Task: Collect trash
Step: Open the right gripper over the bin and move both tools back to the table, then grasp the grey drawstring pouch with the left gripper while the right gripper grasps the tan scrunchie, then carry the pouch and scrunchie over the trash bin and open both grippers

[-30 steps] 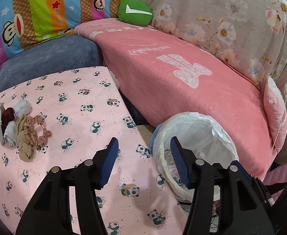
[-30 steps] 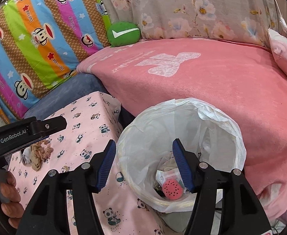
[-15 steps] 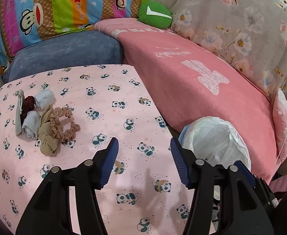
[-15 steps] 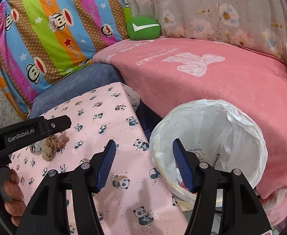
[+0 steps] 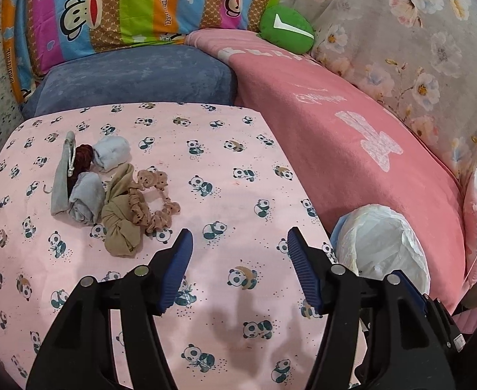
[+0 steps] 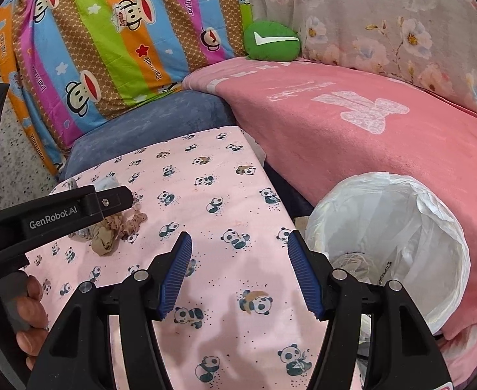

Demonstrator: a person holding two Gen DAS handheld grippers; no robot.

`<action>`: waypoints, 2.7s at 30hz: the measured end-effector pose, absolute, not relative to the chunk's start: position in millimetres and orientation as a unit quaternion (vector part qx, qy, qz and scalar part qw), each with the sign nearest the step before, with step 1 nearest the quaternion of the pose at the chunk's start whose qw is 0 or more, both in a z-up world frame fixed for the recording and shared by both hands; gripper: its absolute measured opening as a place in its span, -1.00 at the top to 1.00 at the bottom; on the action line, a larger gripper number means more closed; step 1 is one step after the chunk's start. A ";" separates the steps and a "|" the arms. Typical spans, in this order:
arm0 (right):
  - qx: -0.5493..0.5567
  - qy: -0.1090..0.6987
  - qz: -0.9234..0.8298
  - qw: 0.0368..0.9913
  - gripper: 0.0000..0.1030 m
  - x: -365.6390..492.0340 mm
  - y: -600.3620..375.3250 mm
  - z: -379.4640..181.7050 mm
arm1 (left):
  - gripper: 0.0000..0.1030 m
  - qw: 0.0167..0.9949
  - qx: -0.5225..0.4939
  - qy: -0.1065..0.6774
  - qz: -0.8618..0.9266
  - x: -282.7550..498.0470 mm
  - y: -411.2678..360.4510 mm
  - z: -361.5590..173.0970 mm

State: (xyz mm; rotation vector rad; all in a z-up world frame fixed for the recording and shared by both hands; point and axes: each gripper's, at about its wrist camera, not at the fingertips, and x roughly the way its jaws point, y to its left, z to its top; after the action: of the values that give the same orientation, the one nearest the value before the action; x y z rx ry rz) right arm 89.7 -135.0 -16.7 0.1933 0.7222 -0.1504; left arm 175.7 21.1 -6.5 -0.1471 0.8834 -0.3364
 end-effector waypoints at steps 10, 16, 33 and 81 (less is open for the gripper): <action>0.079 0.364 -0.047 0.927 -0.16 107.9 -98.3 -21.5 | -0.28 0.892 -0.080 0.430 -0.117 188.8 80.5 -24.1; 0.077 0.374 -0.020 0.924 -0.16 125.8 -71.8 -28.2 | -0.29 0.890 -0.099 0.439 -0.073 205.8 133.3 -40.2; 0.085 0.403 0.053 0.910 -0.16 210.9 1.9 -61.7 | -0.03 0.886 -0.132 0.441 -0.051 268.7 191.5 -56.3; 0.169 0.309 -0.020 0.936 0.86 105.8 -138.7 15.4 | 0.97 0.889 -0.077 0.386 -0.235 171.3 5.1 52.3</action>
State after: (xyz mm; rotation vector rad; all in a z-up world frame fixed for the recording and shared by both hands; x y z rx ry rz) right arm 105.8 -138.7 15.4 0.3457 0.6307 -0.0401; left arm 171.3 5.1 52.3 -0.1597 0.8026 -0.4874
